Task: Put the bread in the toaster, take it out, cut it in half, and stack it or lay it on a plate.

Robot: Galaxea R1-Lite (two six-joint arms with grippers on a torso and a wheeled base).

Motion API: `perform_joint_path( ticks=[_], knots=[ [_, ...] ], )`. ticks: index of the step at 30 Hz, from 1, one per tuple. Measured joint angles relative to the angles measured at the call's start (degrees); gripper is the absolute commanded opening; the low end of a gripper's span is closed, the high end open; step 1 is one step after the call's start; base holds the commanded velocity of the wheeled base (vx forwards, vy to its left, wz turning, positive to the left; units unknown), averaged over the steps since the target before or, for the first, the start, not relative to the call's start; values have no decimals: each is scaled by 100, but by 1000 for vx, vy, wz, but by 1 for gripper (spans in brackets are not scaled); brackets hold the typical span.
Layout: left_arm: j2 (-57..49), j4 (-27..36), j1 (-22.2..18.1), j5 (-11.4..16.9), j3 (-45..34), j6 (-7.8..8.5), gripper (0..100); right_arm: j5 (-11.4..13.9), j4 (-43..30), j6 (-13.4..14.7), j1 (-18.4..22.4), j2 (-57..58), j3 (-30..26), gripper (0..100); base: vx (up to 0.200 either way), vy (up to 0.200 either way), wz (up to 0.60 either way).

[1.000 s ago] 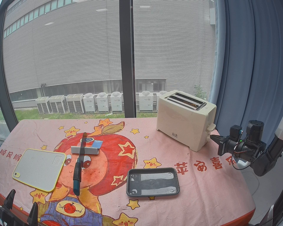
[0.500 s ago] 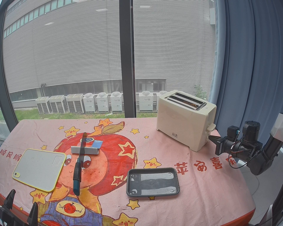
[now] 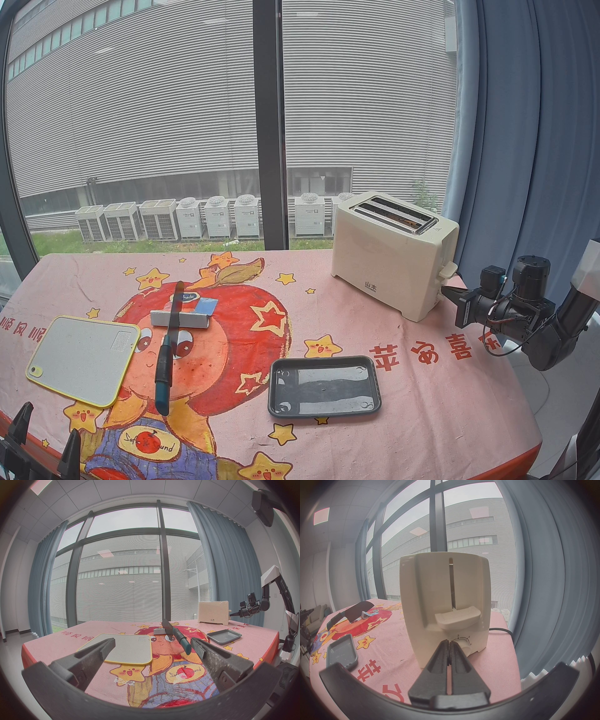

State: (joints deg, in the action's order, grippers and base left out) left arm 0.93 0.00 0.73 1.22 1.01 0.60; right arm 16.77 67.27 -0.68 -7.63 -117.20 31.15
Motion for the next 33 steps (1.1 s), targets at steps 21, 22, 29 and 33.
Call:
perform_joint_path(
  ticks=[21, 22, 29, 33],
  knots=[
    [0, 0, -2, 0, 0, 0, 100, -2, 6, -16, -33, -168, -4, 0, 0, 0, 0],
    [0, 0, -2, 0, 0, 2, 100, -2, 6, -21, -30, -176, -11, 0, 0, 0, 0],
    [0, 0, -2, 1, 0, 0, 100, -13, 1, -35, -22, -190, -34, 0, 0, 0, 0],
    [0, 0, -2, 0, 0, 0, 100, -22, 1, -43, -28, -195, -54, 0, 0, 0, 0]
  ],
)
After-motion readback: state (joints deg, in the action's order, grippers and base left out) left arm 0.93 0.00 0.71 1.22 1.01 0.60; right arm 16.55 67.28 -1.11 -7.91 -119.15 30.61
